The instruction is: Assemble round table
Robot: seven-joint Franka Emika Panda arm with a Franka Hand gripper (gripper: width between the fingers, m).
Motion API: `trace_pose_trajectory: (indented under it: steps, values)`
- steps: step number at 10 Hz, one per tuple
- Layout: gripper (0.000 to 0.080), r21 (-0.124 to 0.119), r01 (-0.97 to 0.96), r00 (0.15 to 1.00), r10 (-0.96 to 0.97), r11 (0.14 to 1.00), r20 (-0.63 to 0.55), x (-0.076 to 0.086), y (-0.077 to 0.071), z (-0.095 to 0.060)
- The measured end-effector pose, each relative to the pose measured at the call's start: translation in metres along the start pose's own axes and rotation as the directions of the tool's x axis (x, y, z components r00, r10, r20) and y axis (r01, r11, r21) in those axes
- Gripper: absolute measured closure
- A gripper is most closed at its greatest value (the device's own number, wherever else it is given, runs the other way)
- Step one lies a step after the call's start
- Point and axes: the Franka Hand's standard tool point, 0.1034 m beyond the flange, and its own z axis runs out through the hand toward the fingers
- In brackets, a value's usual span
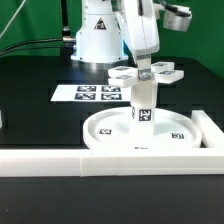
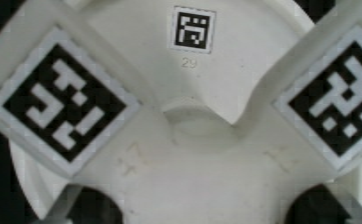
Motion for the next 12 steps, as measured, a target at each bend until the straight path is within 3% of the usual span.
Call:
trace_pose_trajectory:
  steps: [4,7,8,10,12]
  values:
    - [0.0357,0.003,-0.317,0.948,0.317,0.948,0.02,0.003,-0.001,-0.001]
    - [0.0357,0.004,-0.346,0.938,0.346,0.938,0.021,0.003,-0.001,-0.001]
    - [0.0185,-0.003,-0.319,0.947,0.319,0.948,0.025,0.002,-0.001,-0.003]
    - [0.0156,0.004,-0.265,0.963,0.264,0.964,0.054,-0.004,-0.005,-0.03]
    - [0.0151,0.008,-0.262,0.964,0.261,0.965,0.056,-0.005,-0.005,-0.031]
